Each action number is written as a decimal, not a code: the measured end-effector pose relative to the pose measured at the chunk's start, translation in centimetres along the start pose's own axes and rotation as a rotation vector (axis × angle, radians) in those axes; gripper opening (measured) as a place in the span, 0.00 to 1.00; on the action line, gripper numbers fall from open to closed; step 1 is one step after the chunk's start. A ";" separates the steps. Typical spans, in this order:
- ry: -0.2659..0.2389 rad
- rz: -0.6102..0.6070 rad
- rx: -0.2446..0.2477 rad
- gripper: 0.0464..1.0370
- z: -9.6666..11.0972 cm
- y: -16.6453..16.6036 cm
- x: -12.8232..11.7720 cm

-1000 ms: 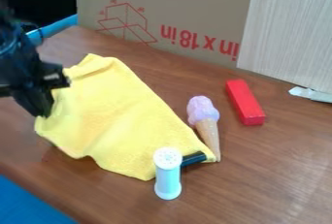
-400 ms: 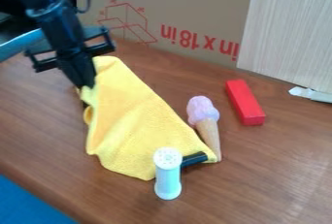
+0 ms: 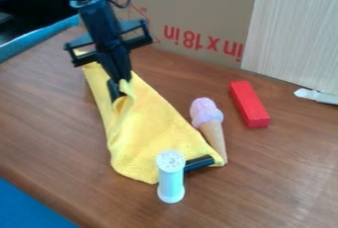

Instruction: Fold the cloth from bottom left to top right

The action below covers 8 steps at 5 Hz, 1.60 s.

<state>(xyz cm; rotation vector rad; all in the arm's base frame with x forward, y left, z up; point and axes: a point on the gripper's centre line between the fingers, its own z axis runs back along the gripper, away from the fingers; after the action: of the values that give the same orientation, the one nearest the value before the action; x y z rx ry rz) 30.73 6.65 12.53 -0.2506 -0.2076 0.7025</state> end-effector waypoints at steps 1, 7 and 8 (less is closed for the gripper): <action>0.011 0.005 -0.008 0.01 -0.6 -2.1 0.3; 0.042 0.036 -0.004 0.01 -3.8 -12.7 3.8; 0.059 0.034 -0.024 0.01 -3.7 -14.0 4.2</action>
<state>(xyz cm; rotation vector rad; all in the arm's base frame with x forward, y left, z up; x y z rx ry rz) 43.43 -1.43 13.57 -0.2975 -0.1561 0.7259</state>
